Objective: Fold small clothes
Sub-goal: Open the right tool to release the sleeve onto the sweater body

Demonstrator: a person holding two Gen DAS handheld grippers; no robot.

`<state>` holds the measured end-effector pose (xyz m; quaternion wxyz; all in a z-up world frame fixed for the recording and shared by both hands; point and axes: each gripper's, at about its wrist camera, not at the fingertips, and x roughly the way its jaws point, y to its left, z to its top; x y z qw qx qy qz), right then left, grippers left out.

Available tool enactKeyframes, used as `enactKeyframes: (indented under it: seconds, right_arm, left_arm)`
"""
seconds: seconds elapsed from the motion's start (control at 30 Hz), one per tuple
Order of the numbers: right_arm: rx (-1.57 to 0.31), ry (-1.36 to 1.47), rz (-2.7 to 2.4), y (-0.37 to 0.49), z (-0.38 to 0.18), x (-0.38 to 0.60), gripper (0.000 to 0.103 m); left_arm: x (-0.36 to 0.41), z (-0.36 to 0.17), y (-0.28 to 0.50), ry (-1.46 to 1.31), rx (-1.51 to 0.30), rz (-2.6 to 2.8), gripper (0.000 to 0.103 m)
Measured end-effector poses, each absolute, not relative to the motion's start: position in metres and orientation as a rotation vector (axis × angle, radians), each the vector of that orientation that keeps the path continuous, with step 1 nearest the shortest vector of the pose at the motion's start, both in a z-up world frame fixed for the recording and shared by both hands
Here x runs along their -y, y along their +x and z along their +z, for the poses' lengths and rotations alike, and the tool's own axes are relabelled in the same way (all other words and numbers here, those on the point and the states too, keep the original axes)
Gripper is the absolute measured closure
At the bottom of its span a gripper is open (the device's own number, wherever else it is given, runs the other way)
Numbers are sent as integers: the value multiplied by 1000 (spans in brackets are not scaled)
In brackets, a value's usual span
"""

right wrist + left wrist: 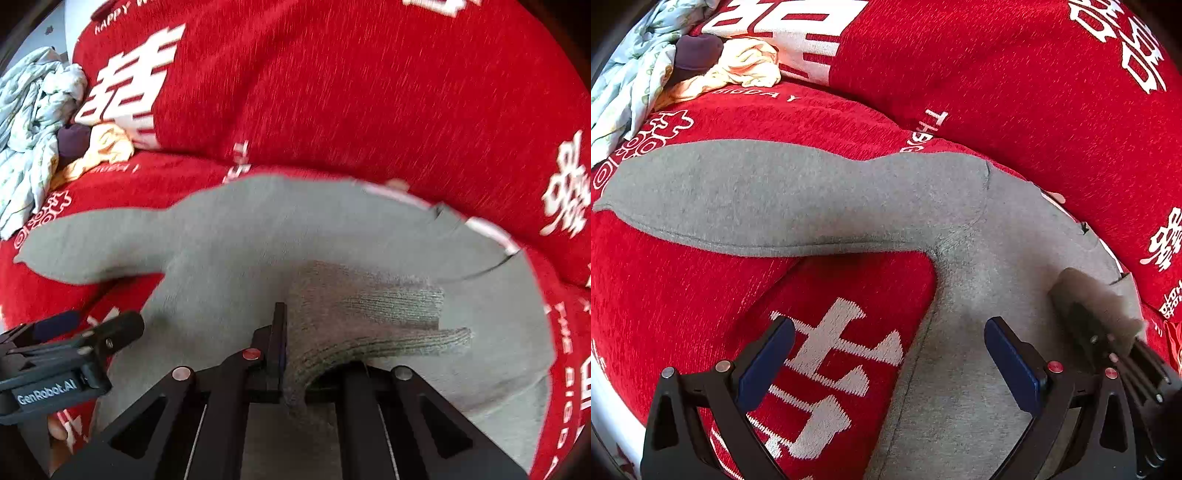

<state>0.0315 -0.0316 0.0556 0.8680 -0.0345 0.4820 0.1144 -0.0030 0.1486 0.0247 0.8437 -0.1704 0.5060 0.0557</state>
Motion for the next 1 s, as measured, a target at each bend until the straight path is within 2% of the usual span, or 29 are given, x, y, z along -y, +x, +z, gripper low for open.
enactKeyframes:
  seconds: [0.07, 0.1, 0.13, 0.2, 0.37, 0.43, 0.5, 0.8, 1.0]
  right_arm:
    - [-1027, -37, 286, 30, 55, 37, 86]
    - [-1025, -17, 302, 29, 57, 40, 73]
    - [-1020, 8, 324, 26, 61, 44, 55]
    - [-1000, 72, 391, 20, 72, 54, 38]
    - [-922, 205, 514, 4, 115, 95, 35]
    - [-875, 234, 508, 0, 132, 118, 27]
    - [-841, 241, 501, -1, 139, 132, 25]
    - [-941, 86, 137, 20, 101, 179, 25]
    - [-1017, 75, -44, 27, 71, 231, 25]
  left_arm:
    - [-153, 27, -4, -367, -1063, 129, 0]
    - [-156, 29, -5, -381, -1059, 138, 0]
    - [-160, 31, -6, -395, -1057, 144, 0]
    - [-166, 37, -8, -416, -1047, 162, 0]
    - [-156, 68, -8, -363, -996, 176, 0]
    - [-141, 80, -7, -332, -977, 154, 0]
    - [-123, 94, -6, -302, -945, 123, 0]
    - [-46, 109, -8, -217, -981, -49, 0]
    - [37, 71, -3, -2, -1038, -102, 0]
